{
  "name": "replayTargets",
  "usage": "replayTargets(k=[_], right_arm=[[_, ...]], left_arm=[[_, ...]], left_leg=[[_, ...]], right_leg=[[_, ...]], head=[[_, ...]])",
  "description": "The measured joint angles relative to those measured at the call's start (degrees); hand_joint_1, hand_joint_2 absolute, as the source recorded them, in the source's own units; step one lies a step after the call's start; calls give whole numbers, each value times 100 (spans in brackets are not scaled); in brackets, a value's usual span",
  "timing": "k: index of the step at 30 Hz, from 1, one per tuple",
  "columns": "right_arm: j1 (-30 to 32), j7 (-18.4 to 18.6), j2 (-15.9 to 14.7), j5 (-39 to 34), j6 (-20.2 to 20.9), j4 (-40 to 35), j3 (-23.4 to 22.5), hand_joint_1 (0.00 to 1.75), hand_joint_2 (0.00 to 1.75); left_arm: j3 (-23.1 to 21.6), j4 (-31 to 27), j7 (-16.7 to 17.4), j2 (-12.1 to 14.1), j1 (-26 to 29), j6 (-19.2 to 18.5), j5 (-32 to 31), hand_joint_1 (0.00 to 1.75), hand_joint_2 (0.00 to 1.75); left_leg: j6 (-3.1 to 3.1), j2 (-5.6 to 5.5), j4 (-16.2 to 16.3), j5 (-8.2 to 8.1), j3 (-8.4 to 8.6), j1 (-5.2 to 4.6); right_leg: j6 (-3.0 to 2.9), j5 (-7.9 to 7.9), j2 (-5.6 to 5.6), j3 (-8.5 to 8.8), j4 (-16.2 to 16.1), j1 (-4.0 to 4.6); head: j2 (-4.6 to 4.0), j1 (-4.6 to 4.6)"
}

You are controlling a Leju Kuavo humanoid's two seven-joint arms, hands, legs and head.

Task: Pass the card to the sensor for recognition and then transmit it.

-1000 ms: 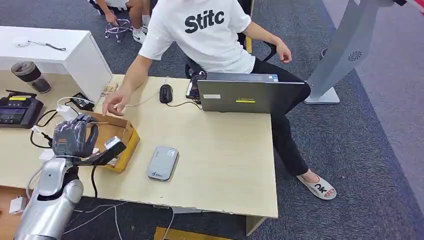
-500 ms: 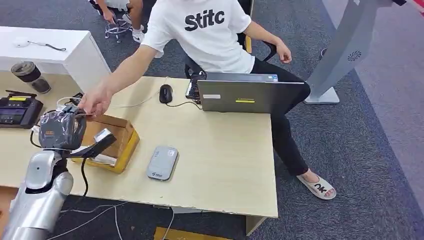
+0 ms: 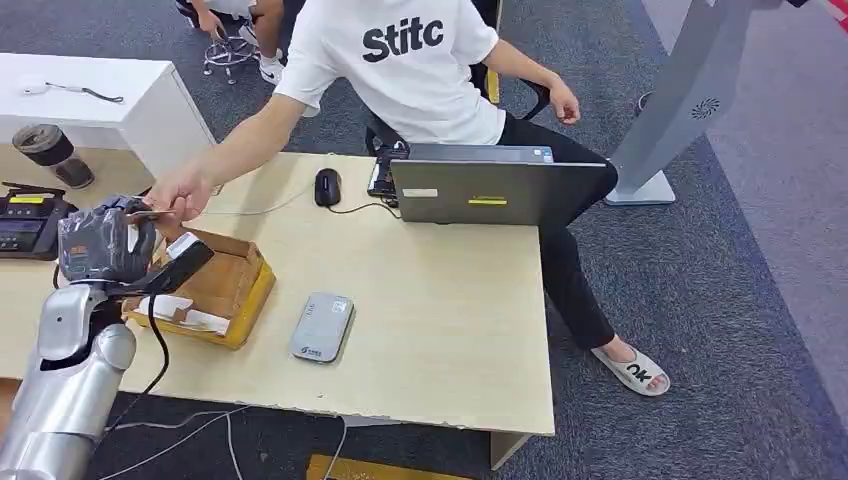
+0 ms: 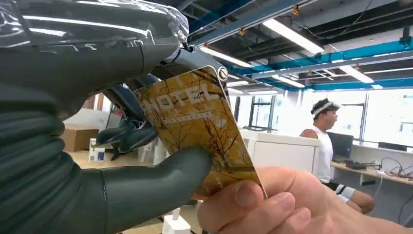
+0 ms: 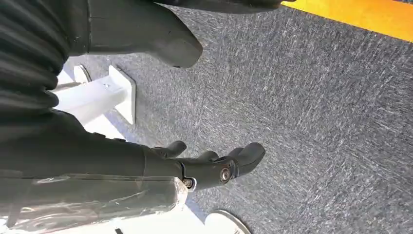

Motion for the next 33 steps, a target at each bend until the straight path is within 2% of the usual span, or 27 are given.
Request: replayTargets(k=[8,9,19,21,22,24,26,33], right_arm=[[0,8,0,6,-4,0,0,0,175],[0,28,2,20,-15,0,0,0,175],[0,33,2,120,-55,0,0,0,175],[3,33,2,72,-90,0,-6,0,175],[14,31,2,30,-114,0,-33,0,175],[28,17,2,15,-120,0,-70,0,175],[27,15,2,18,-120,0,-92,0,175],[27,17,4,18,-120,0,-157,0,175]], left_arm=[[0,57,-4,-2,-22,-13,93,175,175],[11,59,-11,-7,-34,-20,195,0,175],[212,-24,-260,-103,-140,142,878,0,175],[260,-250,-469,-94,-46,145,1129,0,175],[269,-559,-558,-70,105,56,1316,0,175],[273,-1223,-430,-48,325,-287,1331,0,175],[282,-1599,-341,-50,466,-415,1300,0,175],[293,-1838,-348,-77,689,-350,1191,0,175]], left_leg=[[-2,15,0,-2,-13,0],[-2,17,0,-2,-14,0],[-2,-5,0,2,-19,1],[-3,-2,0,4,-18,1],[-3,-1,0,4,-18,1],[-3,-10,0,4,-19,-2],[-3,-16,0,4,-20,-4],[-7,-16,0,8,-20,-2]], right_leg=[[-1,3,15,-20,0,0],[-1,3,17,-22,0,0],[0,5,-6,-18,1,0],[0,9,-4,-18,2,0],[1,9,-3,-18,2,0],[3,8,-9,-18,0,0],[3,8,-17,-16,0,0],[5,10,-19,-16,0,-1]], head=[[0,0],[0,-2],[0,-2],[0,0],[0,-2],[0,0],[0,0],[0,0]])
